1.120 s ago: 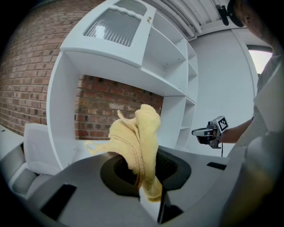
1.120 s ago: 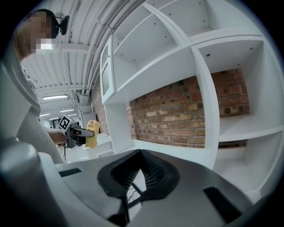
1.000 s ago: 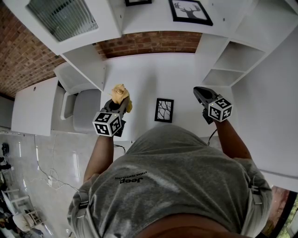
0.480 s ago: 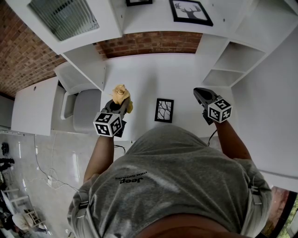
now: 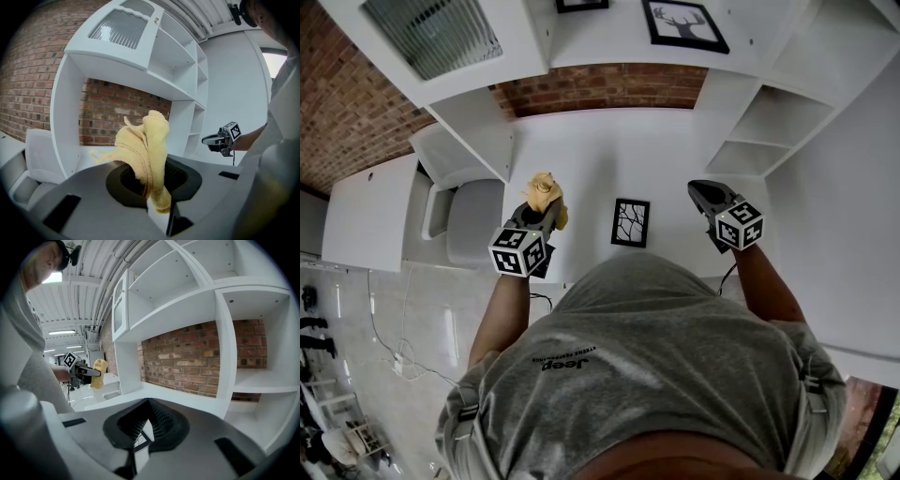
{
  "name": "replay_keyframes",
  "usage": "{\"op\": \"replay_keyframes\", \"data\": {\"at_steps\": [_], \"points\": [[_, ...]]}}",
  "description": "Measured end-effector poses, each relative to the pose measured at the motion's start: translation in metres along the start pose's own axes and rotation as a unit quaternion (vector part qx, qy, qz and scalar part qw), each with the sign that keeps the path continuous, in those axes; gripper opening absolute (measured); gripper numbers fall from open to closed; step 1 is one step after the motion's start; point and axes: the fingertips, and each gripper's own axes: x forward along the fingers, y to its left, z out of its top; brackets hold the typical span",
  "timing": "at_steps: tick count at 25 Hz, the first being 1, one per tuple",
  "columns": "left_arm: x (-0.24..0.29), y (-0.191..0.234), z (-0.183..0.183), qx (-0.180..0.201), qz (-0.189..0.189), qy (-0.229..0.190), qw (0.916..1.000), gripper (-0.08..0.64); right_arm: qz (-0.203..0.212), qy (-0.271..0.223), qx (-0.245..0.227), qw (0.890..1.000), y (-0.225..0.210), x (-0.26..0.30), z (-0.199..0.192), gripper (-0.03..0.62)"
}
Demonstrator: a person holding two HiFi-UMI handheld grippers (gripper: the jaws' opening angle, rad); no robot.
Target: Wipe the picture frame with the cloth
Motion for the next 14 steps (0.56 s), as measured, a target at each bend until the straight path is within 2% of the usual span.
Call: {"op": "replay_keyframes", "data": {"at_steps": [14], "points": [[-0.0065, -0.0035, -0.0045, -0.001, 0.0, 0.003, 1.0, 0.081, 0.009, 0.006, -0.008, 1.0, 0.0098, -0.0021, -0.0018, 0.015]]}}
